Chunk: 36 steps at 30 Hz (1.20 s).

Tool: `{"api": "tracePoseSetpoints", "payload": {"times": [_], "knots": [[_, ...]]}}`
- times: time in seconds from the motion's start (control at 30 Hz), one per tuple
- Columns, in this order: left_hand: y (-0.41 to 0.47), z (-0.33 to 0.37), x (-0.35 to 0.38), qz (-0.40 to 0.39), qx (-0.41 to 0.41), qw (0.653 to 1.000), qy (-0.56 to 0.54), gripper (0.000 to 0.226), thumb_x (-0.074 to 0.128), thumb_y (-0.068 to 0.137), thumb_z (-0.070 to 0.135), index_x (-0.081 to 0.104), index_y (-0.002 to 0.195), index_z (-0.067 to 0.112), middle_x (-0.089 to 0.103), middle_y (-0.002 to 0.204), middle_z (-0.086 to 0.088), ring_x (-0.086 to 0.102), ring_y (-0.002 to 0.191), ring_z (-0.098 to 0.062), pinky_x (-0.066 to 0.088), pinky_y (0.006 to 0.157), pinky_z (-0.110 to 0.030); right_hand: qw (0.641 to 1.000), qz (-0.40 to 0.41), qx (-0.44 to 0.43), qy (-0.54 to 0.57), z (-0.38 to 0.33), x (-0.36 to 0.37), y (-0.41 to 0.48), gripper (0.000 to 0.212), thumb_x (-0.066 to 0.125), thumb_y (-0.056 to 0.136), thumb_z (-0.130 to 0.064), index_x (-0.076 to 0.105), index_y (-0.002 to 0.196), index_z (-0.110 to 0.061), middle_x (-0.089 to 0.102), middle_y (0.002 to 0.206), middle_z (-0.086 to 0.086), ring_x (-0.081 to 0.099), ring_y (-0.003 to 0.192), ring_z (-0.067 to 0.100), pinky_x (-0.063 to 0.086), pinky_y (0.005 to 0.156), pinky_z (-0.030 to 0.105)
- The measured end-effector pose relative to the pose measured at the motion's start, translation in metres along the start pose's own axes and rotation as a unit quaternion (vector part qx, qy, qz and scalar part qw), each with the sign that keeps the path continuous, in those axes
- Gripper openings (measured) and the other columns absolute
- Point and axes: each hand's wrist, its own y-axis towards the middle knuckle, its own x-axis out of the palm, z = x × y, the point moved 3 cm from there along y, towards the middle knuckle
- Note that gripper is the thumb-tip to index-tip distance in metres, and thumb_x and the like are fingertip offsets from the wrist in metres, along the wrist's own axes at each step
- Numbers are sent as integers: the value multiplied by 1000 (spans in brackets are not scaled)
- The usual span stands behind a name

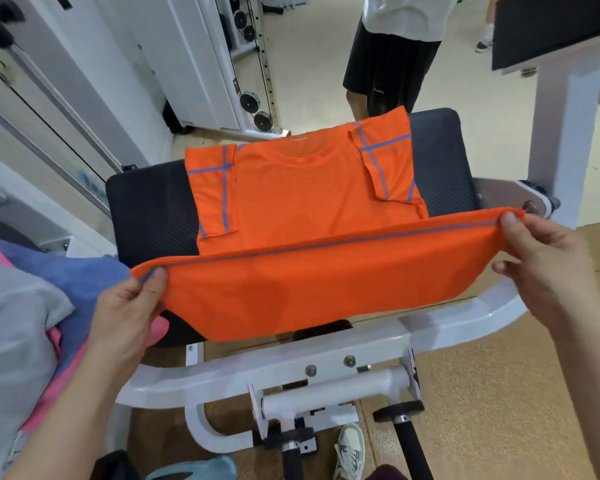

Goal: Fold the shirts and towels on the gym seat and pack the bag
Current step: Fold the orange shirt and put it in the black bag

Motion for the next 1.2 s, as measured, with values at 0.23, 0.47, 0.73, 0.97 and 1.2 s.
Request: {"api": "tracePoseSetpoints", "payload": {"times": [0.23,0.47,0.73,0.97,1.2], "knots": [[82,51,32,107,87,990,0,18,58,96,29,66,80,24,60,59,21,45,55,7,38,53,-12,988,59,-117,-80,-44,68,99,24,56,97,-27,63,76,-19,54,65,-2,52,45,2,52,45,21],[155,61,40,177,121,975,55,25,61,95,34,67,76,19,52,53,22,41,55,8,33,50,-13,938,70,-221,-257,-63,119,174,31,48,96,-33,70,93,-10,62,77,6,54,75,21,32,66,28],[211,73,54,193,134,922,307,55,51,95,46,49,60,3,43,51,-2,45,55,-22,27,52,-36,879,91,-222,-412,-53,152,213,40,43,98,-43,67,107,-12,68,103,17,58,101,39,43,78,41],[221,77,69,187,89,863,462,43,47,94,50,64,76,14,56,73,-10,56,80,-36,37,64,-36,855,104,-203,-465,-41,160,221,47,45,95,-49,68,106,-10,66,105,20,57,102,41,43,79,43],[170,68,64,226,57,922,309,39,51,93,47,55,115,15,66,92,-5,58,97,-31,40,81,-38,924,54,-164,-340,-51,131,176,38,51,94,-40,58,122,-15,65,99,7,57,104,27,40,89,36]]}}
